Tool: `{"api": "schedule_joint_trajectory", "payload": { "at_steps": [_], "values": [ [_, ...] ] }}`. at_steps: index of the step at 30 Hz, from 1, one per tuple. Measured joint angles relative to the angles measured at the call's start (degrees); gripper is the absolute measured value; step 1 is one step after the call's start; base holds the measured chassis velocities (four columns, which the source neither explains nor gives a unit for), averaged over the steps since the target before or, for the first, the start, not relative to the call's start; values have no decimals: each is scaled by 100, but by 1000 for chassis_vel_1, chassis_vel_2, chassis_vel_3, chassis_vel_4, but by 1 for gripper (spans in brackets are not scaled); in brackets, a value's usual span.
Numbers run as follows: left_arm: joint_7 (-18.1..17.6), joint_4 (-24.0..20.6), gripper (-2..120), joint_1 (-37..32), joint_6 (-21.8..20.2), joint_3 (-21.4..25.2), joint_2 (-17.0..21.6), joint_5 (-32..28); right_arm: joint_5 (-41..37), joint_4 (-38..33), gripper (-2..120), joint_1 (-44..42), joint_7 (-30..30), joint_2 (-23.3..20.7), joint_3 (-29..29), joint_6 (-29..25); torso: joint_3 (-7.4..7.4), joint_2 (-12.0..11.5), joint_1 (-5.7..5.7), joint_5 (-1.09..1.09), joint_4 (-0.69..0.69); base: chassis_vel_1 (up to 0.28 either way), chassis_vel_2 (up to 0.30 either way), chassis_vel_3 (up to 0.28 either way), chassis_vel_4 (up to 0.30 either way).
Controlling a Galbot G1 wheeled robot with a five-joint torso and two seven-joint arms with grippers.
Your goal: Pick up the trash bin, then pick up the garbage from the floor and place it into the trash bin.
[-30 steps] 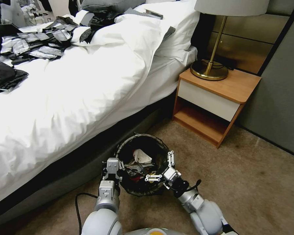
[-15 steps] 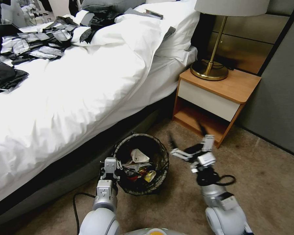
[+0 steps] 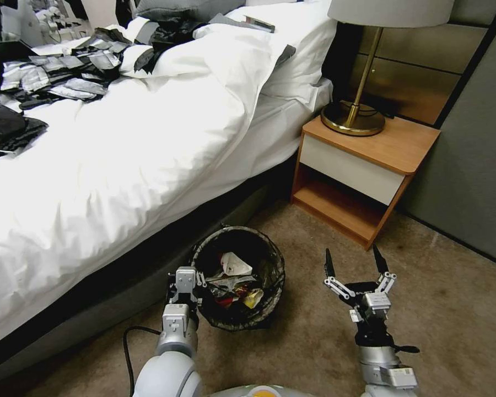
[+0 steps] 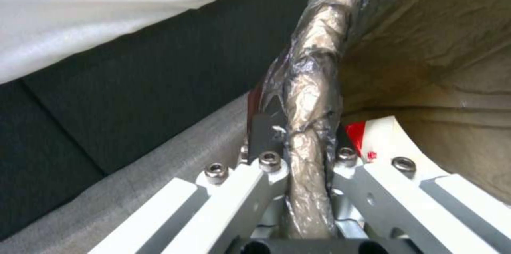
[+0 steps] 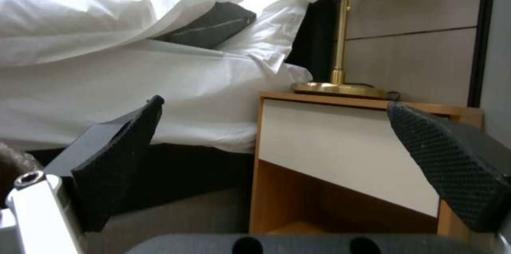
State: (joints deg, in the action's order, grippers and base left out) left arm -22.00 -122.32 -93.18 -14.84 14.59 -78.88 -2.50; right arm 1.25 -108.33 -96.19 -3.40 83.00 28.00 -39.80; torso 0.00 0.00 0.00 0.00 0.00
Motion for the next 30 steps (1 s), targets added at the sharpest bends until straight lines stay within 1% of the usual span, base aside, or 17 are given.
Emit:
{"api": "schedule_joint_trajectory", "payload": {
  "at_steps": [5,14,18,21,30],
  "values": [
    [0,-40,0,-50,-17,-1,-4,4,-15,25,100,94,13,6,-16,6,0,0,0,0,0,0,0,0,0],
    [10,-77,0,-105,-44,-23,-19,52,-80,16,100,179,-150,0,-20,63,0,0,0,0,0,16,25,20,19],
    [31,-107,0,-139,-73,-69,-15,36,-101,-7,100,202,-260,2,-19,92,0,0,0,0,-1,66,57,53,66],
    [33,-163,0,-188,-158,-106,7,-93,-101,-12,100,237,-322,7,-24,121,0,0,0,0,0,89,89,74,82],
    [53,-171,0,-211,-173,-112,5,-98,-136,-12,100,345,-352,19,-39,127,0,0,0,-1,-2,108,102,106,111]
  ]
}}
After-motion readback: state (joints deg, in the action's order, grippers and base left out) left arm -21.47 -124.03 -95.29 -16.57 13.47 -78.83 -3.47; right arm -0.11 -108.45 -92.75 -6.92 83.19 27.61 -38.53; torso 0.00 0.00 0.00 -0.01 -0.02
